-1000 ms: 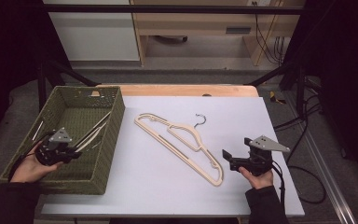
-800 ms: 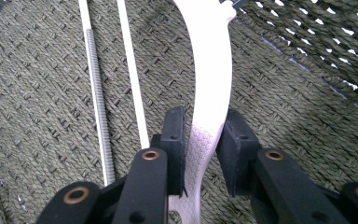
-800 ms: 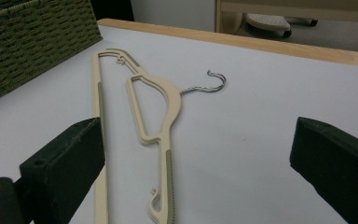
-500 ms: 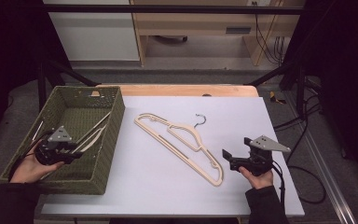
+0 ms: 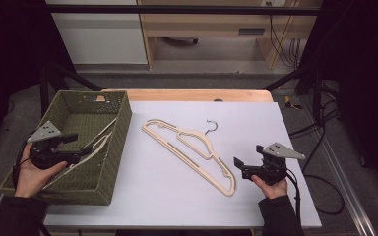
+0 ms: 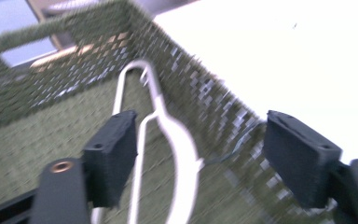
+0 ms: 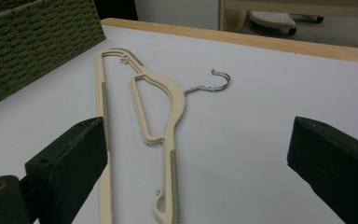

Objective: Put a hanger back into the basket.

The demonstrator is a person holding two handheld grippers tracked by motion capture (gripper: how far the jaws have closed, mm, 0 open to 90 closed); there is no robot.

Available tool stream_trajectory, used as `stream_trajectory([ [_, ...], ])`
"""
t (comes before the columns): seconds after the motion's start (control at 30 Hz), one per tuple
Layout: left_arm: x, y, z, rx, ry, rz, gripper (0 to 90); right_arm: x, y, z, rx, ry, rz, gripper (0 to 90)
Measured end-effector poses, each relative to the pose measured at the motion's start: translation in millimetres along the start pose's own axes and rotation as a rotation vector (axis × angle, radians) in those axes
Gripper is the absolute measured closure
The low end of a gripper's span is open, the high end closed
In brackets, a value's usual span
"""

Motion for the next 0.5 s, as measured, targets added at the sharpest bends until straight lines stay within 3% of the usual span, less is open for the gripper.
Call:
stream_trajectory([
  [0.2,8.7,-25.3,-39.1,0.024,0.071,-0.120,16.8,3.0,0.0,1.5,-0.003,-0.008,0.007,6.1],
  [0.5,39.4,-52.4,-99.7,0.066,0.125,-0.197,8.3,6.3,-1.6,7.8,-0.010,-0.016,0.016,6.2],
])
Point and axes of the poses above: each handheld gripper's, and its own axes: x roughly forward along the jaws, y roughly out of its underside, z roughly to its left, the point moved 10 cm from there along x, roughly forward along the jaws, and after that the axes turned 14 degrees about y, right-handed, at the moved point
